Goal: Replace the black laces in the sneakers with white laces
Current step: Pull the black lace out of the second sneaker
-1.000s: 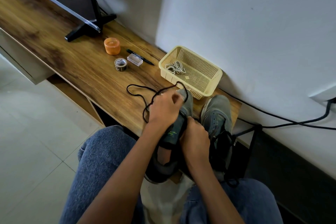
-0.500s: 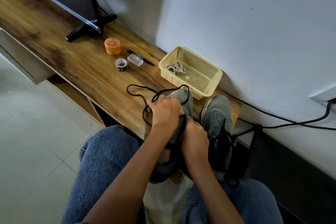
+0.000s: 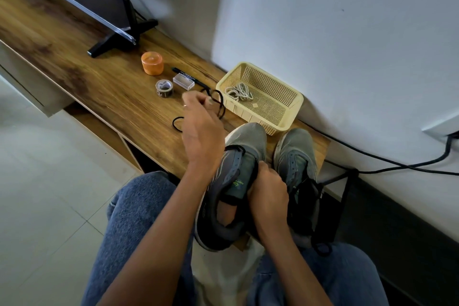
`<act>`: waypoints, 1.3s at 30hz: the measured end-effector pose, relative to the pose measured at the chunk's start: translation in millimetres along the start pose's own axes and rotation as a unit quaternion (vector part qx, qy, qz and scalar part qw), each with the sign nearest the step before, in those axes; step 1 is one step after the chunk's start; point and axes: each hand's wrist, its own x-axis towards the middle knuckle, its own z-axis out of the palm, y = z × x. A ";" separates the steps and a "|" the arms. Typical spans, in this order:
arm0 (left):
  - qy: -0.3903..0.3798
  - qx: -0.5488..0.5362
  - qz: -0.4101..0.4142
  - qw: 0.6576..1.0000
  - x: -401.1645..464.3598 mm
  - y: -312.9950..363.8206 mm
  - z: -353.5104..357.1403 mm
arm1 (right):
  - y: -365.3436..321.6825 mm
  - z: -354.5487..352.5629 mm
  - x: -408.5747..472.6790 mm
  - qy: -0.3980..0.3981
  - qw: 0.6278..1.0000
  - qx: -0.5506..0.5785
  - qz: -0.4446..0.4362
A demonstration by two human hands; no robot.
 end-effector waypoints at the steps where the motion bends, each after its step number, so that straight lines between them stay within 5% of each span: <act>1: -0.031 0.033 0.014 0.999 -1.6 -1.8 0.6 | -0.6 0.0 -0.3 0.001 1.000 -0.001 -0.001; 8: -0.366 0.185 0.003 0.912 -11.6 -8.3 -0.8 | -2.8 0.6 1.1 -0.006 1.000 0.000 -0.017; 15: -0.509 0.259 -0.054 0.819 -32.9 -18.0 -14.7 | -5.4 -5.2 22.4 0.079 0.993 0.071 -0.054; 17: -0.521 0.281 -0.075 0.803 -38.0 -18.9 -13.4 | -7.6 -3.5 32.7 0.068 0.992 0.086 -0.065; 22: -0.485 0.278 -0.098 0.823 -45.6 -20.2 -1.1 | -11.2 2.3 50.2 0.032 0.993 0.084 -0.071; 32: -0.495 0.282 -0.117 0.813 -47.8 -21.5 8.8 | -11.3 5.8 43.1 0.102 0.987 0.116 -0.049; 39: -0.500 0.269 -0.130 0.813 -43.1 -17.6 8.0 | -14.1 -12.2 34.1 0.141 0.954 0.255 -0.067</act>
